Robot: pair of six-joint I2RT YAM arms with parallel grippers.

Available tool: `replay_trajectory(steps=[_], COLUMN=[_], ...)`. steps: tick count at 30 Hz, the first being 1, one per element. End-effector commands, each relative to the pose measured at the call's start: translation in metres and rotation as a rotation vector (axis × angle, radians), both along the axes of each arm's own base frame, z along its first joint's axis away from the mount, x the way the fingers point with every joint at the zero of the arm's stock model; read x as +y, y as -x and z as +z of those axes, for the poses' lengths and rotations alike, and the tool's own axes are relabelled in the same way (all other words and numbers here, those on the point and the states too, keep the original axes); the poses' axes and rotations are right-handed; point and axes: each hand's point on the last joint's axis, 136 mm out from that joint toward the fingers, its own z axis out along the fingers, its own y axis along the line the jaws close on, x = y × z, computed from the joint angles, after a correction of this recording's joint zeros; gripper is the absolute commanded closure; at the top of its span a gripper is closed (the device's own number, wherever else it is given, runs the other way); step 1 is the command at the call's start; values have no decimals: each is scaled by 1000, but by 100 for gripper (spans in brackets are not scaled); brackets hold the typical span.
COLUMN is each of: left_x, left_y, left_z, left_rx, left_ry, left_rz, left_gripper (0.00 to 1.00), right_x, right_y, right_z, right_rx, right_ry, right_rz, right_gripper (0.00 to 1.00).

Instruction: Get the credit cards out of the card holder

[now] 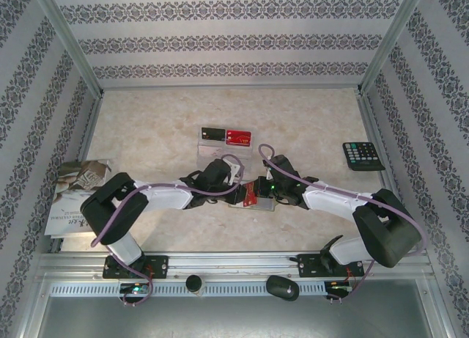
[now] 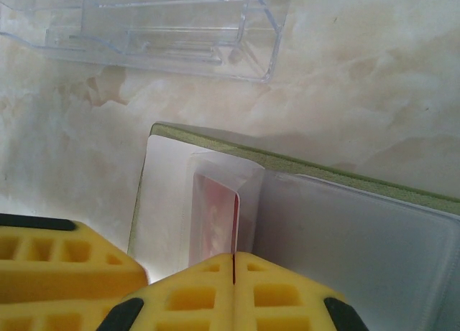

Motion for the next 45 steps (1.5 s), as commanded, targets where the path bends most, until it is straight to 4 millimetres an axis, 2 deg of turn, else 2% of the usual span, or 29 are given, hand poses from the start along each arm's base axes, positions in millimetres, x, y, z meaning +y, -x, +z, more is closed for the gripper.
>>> replay_trajectory(steps=[1, 3, 5, 11, 14, 17, 23, 28, 33, 40, 45], left_x=[-17, -16, -9, 2, 7, 9, 9, 11, 12, 13, 14], left_y=[4, 5, 5, 13, 13, 14, 15, 15, 15, 15, 16], left_z=[-3, -8, -19, -47, -49, -52, -55, -55, -56, -57, -57], left_rx=[18, 23, 39, 112, 119, 129, 139, 139, 142, 141, 142], left_ry=[41, 23, -27, -97, -98, -99, -99, -101, -98, -101, -101], left_rz=[-34, -35, -19, -1, 14, 14, 12, 15, 18, 21, 22], left_gripper=[83, 83, 89, 96, 97, 98, 99, 100, 100, 100, 100], right_x=[-1, -1, -1, 0, 6, 7, -5, -15, -23, -15, -16], right_y=[3, 4, 4, 4, 5, 5, 6, 6, 10, 12, 14], right_z=[-6, -6, -6, -5, -2, -4, -9, -4, -8, -14, -20], right_rx=[2, 3, 4, 8, 22, 38, 57, 39, 60, 98, 114], right_ry=[10, 5, 3, -19, -72, -100, -109, -121, -122, -151, -140], right_rz=[-4, -5, -4, 0, 36, 37, -1, -19, -25, 25, 31], right_gripper=[100, 100, 100, 100, 97, 84, 79, 75, 76, 84, 85])
